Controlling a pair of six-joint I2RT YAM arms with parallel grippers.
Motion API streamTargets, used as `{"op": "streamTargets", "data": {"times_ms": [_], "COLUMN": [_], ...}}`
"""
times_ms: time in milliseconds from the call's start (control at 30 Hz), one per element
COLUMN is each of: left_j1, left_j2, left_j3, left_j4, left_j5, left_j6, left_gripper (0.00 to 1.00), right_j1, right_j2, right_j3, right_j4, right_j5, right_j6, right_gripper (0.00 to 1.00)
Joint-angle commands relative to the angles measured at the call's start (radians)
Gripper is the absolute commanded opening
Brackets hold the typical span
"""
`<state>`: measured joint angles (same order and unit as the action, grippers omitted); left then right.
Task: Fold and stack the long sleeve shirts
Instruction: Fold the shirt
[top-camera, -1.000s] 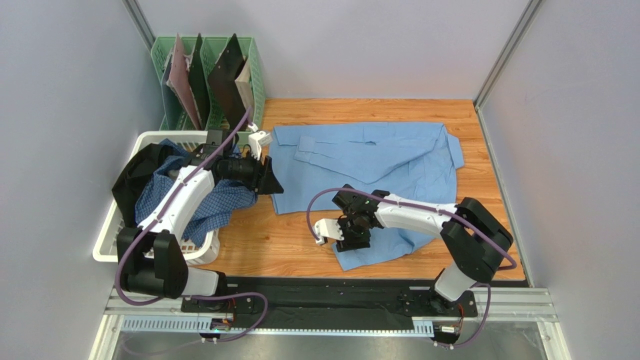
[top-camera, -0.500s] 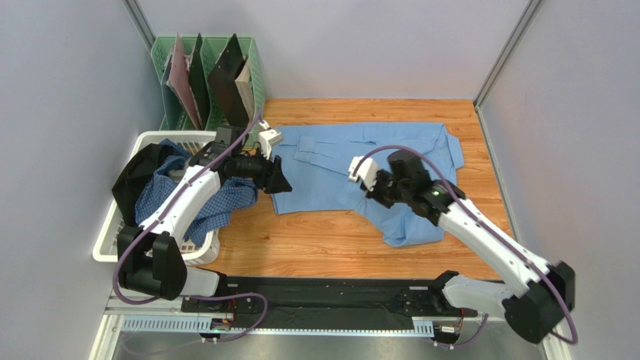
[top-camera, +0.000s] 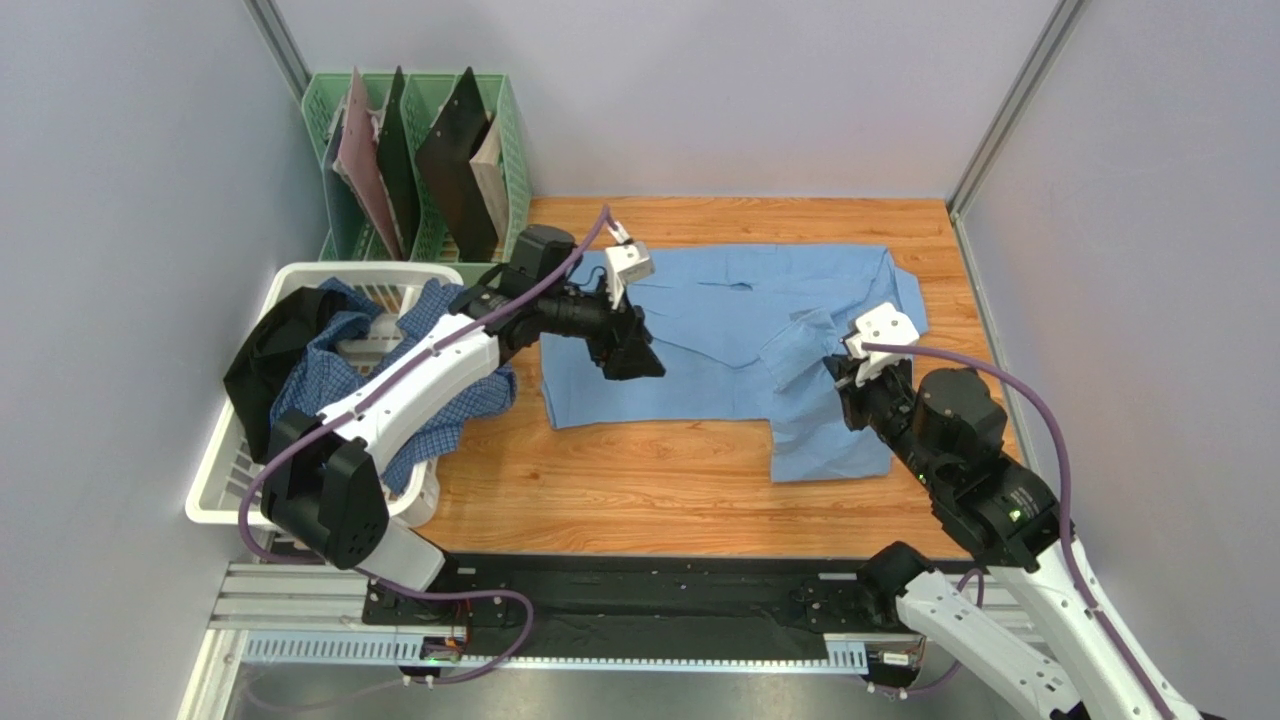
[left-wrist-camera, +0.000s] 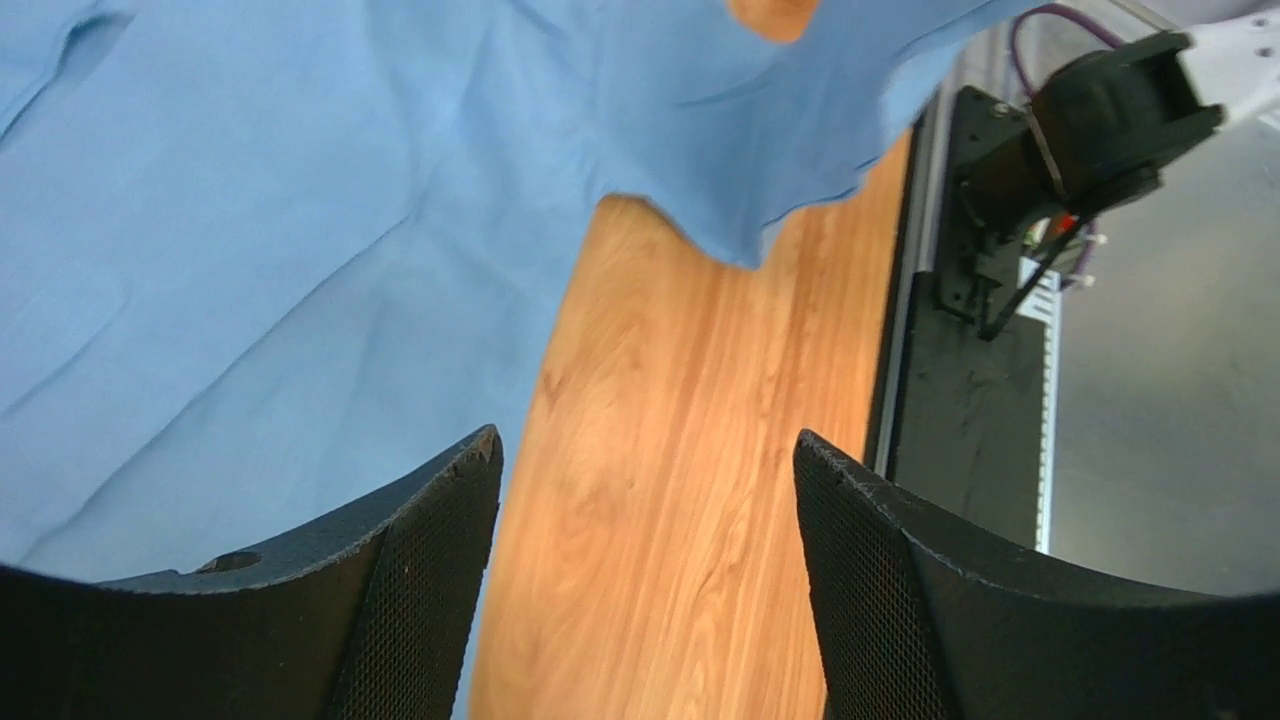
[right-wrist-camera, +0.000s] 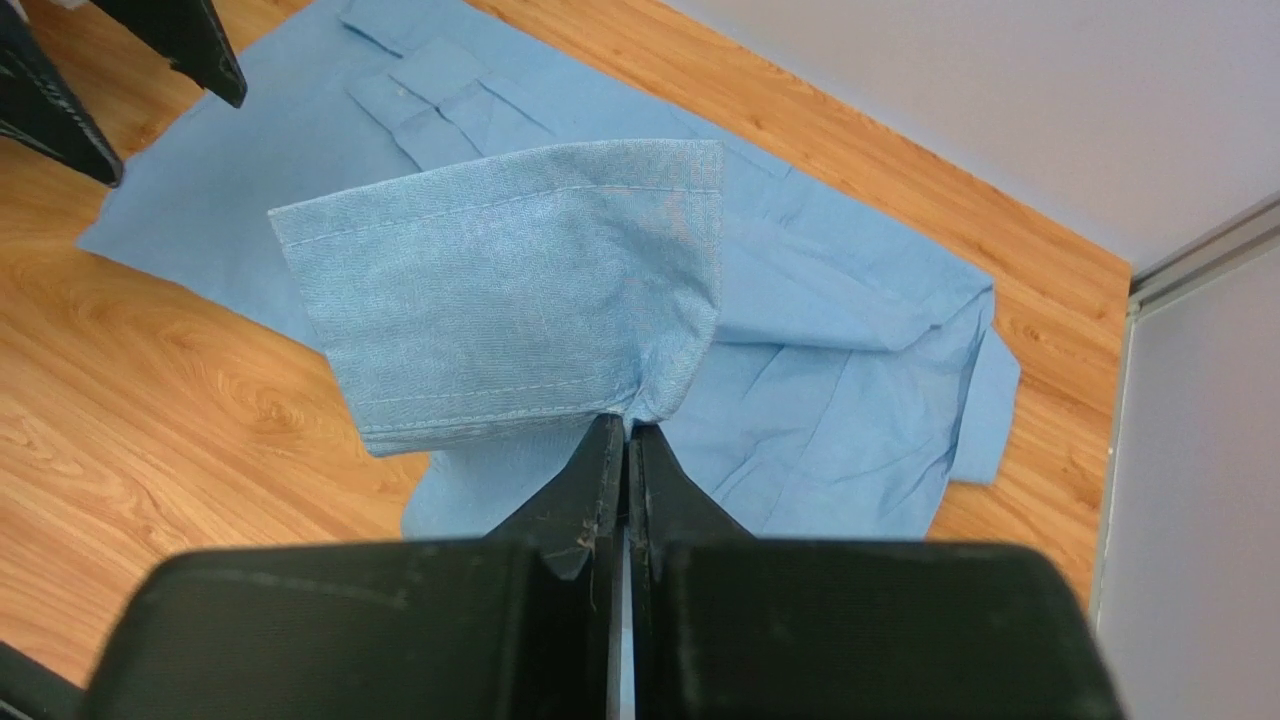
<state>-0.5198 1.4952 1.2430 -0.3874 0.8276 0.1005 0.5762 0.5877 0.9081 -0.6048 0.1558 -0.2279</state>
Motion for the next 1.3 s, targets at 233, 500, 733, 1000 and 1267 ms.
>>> {"op": "streamTargets", "data": {"times_ms": [233, 500, 733, 1000, 1267], "left_j1": [-0.076, -0.023, -0.020, -0.028, -0.031], "left_j2": [0.120, 0.145, 0.209, 0.215, 0.123], "left_j3": [0.147, -0.122, -0.185, -0.211, -0.254], "left_j4": [-0.462, -0.380, -0.252, -0.255, -0.335], "left_j5": [-0.296, -0.550, -0.665, -0.647, -0.579], "left_j6": [0.608, 0.811, 0.874, 0.893, 0.924], "left_gripper": [0.57, 0.59, 0.60, 0.33, 0.00], "right_j1": [0.001, -0.009, -0.009, -0.009, -0.027], "right_j2": [0.013, 0.086, 0.063, 0.017, -0.060], "right_j3": [0.099, 0.224, 0.314, 0.368, 0.382], "right_j4": [0.068, 0.116, 0.051, -0.070, -0.220], "right_j5": [0.106, 0.131, 0.151, 0.130, 0.044], "right_j6": [-0.047, -0.143, -0.142, -0.130, -0.100], "right_gripper": [0.00, 0.00, 0.00, 0.00, 0.00]}}
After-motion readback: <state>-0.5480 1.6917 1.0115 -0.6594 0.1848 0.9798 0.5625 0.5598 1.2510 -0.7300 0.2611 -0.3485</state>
